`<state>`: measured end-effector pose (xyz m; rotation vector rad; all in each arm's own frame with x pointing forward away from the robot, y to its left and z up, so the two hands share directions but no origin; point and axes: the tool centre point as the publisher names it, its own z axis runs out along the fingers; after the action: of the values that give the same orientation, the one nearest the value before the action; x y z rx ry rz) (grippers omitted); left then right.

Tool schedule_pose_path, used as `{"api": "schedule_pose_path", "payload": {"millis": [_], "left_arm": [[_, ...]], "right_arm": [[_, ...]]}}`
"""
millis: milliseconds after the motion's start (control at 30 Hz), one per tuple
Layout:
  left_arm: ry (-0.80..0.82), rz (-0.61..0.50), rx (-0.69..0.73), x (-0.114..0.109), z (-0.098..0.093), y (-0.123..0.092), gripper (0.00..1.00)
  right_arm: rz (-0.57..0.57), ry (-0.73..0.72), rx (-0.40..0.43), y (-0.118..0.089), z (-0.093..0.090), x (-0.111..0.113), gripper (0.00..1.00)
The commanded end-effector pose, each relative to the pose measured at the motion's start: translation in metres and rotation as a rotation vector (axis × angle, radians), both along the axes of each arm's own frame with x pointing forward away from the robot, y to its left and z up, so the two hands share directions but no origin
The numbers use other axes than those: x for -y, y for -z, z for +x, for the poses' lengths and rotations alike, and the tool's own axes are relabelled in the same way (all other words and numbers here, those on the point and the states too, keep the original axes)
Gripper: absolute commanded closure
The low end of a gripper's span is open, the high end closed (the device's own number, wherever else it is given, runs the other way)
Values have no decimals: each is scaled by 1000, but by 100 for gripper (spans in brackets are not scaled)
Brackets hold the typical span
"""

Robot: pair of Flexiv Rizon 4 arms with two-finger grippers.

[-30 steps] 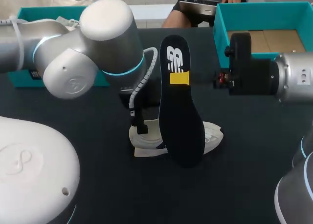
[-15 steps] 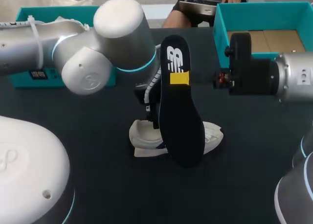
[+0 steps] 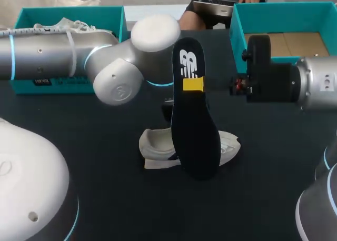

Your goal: Take the shoe out of the shoebox, open the shoe tongue, remove and reinsert the insole, then place the shoe into the shoebox

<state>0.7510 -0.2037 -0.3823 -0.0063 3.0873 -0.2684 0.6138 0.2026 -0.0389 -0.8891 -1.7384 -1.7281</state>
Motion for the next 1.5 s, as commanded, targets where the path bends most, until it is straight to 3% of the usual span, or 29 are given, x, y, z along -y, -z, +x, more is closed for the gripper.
{"api": "schedule_pose_path", "payload": {"millis": [33,200,300,333,367,500,667,800,867,1000,1133,1500], "left_arm": [[-5,-1,-6,2,-1,13,53],[-13,6,-20,3,-1,19,60],[-11,13,-27,5,-2,21,85],[-10,14,-28,5,-3,22,98],[-2,17,-32,5,-4,21,100],[61,18,-62,5,-7,13,100],[273,21,-192,7,2,2,100],[541,47,-332,8,13,-14,100],[724,112,-420,8,16,-23,100],[1096,229,-480,1,14,-37,100],[1439,240,-500,-16,10,-47,100],[1439,240,-500,-16,10,-47,100]], "right_arm": [[-1,2,-1,0,1,-3,100],[-1,2,-1,0,1,-3,100],[-1,2,-1,0,1,-3,100],[-1,2,-1,0,1,-3,100],[-1,2,-1,0,1,-3,100],[-1,2,-1,0,1,-3,100],[-1,2,-1,0,1,-3,100],[-1,2,-1,0,1,-3,100],[-1,2,-1,0,1,-3,100],[-1,2,-1,0,1,-3,100],[-1,2,-1,0,1,-3,100],[-1,2,-1,0,1,-3,100]]}}
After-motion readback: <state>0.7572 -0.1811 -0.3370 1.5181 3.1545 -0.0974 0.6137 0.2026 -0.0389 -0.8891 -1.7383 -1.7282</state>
